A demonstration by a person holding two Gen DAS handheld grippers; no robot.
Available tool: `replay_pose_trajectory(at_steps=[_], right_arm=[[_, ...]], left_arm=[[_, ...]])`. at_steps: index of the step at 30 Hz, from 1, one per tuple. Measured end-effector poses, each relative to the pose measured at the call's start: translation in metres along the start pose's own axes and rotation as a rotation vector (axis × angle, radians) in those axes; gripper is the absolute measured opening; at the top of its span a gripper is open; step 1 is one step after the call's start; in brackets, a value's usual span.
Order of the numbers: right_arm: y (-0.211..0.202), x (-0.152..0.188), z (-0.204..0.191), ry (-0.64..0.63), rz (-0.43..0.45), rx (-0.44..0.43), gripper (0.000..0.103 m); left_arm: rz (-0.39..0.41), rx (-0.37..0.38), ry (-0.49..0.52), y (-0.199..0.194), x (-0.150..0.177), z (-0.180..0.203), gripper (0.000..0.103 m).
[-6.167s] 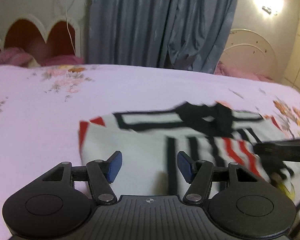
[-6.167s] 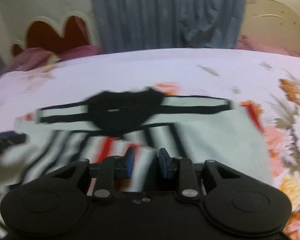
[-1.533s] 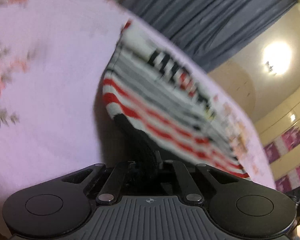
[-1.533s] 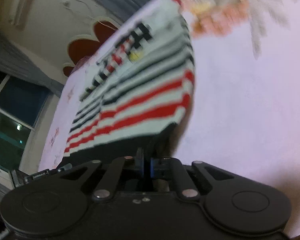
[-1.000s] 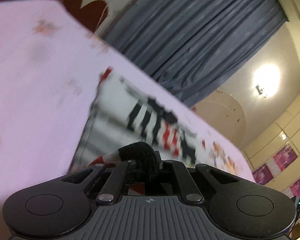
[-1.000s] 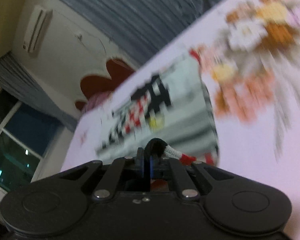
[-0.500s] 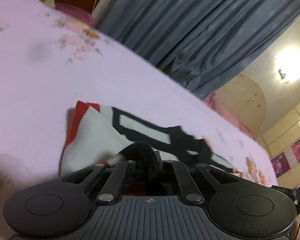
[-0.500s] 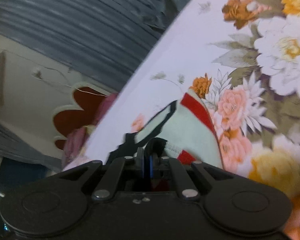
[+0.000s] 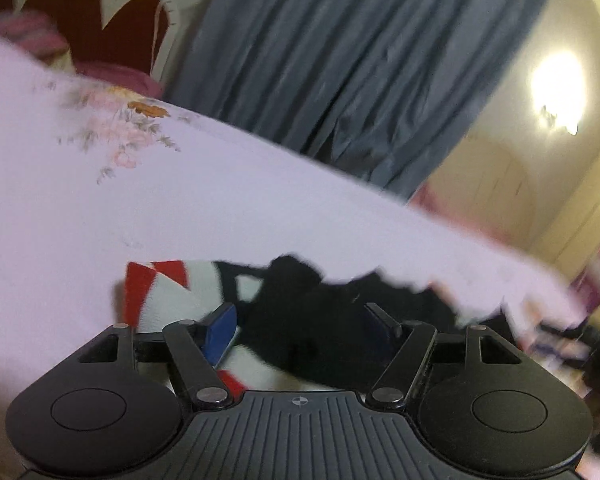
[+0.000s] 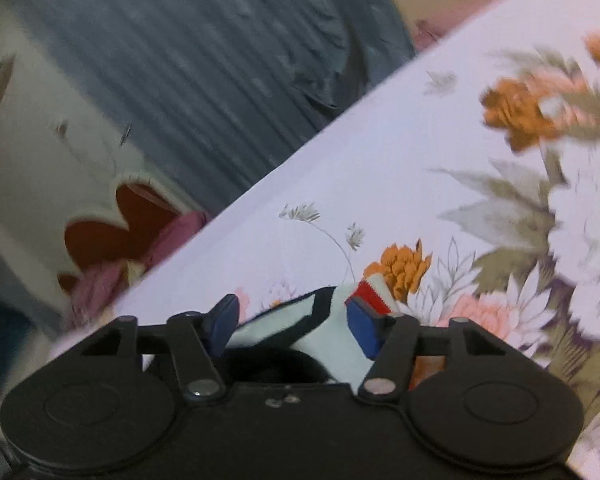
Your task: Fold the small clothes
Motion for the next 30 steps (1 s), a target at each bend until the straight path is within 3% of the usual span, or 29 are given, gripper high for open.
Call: replay_pose_trajectory(at_steps=[3,5,6,7,8,9,13,15,17,22,23,24,25,26,27,28,29,30], right_arm=[[0.014,0.015,-0.014,-0.2,-0.073,0.068,0.048],[0.024,0.029,-0.025,-0.349,-0.094,0.131,0.04],[0.028,0.037,-0.033,-0.445,-0.087,0.172,0.038],[0.031,0.043,-0.042,-0.535,-0.071,0.205,0.034],[0.032,0.051,-0.051,-0.619,-0.045,0.226,0.018],[0.032,0.056,-0.058,-0.684,-0.016,0.248,0.004],[0.012,0.047,-0.065,-0.701,0.114,0.274,0.004],[0.013,0.04,-0.054,-0.673,0.117,0.294,0.003],[0.032,0.043,-0.035,-0.635,0.02,0.322,0.003],[0.044,0.047,-0.032,-0.651,-0.018,0.358,0.005],[0.045,0.046,-0.034,-0.65,-0.021,0.36,0.007],[0.043,0.043,-0.037,-0.649,-0.016,0.372,0.017],[0.036,0.039,-0.04,-0.648,0.009,0.38,0.027],[0.03,0.038,-0.045,-0.646,0.048,0.38,0.05],[0.024,0.037,-0.054,-0.656,0.089,0.39,0.055],[0.022,0.038,-0.059,-0.668,0.086,0.403,0.05],[0.022,0.04,-0.066,-0.669,0.065,0.395,0.038],[0.023,0.043,-0.074,-0.656,0.049,0.354,0.034]], left_arm=[[-0.063,-0.079,0.107,0.012,0.004,0.007,0.065],[-0.072,-0.154,0.189,0.017,0.006,0.016,0.052],[-0.066,-0.18,0.219,0.018,0.007,0.019,0.038],[-0.05,-0.205,0.242,0.017,0.007,0.022,0.009],[-0.03,-0.205,0.241,0.013,0.005,0.023,0.004],[0.013,-0.207,0.225,0.006,0.004,0.023,0.004],[0.165,-0.255,0.202,-0.026,-0.001,0.019,0.004],[0.114,-0.307,0.225,-0.013,0.001,0.013,0.004],[0.044,-0.336,0.197,0.006,0.01,0.004,0.004],[0.043,-0.394,0.283,0.008,0.01,0.016,0.003],[0.037,-0.388,0.28,0.007,0.009,0.015,0.003],[0.03,-0.38,0.276,0.006,0.007,0.014,0.004],[0.028,-0.374,0.266,0.004,0.004,0.014,0.013],[0.03,-0.373,0.253,0.0,0.002,0.015,0.024],[0.045,-0.382,0.239,-0.007,-0.001,0.016,0.056],[0.096,-0.401,0.233,-0.018,0.0,0.022,0.076],[0.163,-0.426,0.245,-0.027,0.0,0.032,0.079],[0.196,-0.424,0.261,-0.031,-0.001,0.045,0.079]])
Point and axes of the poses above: each gripper's, at about its wrist camera, not at the fingertips, and y roughly the way its jaws point, z to its right, x to its underside, the point moved 4 cm from there along y, roughly the way its jaws point, and after that the axes turned 1 degree about -x, right-handed, at the moved point
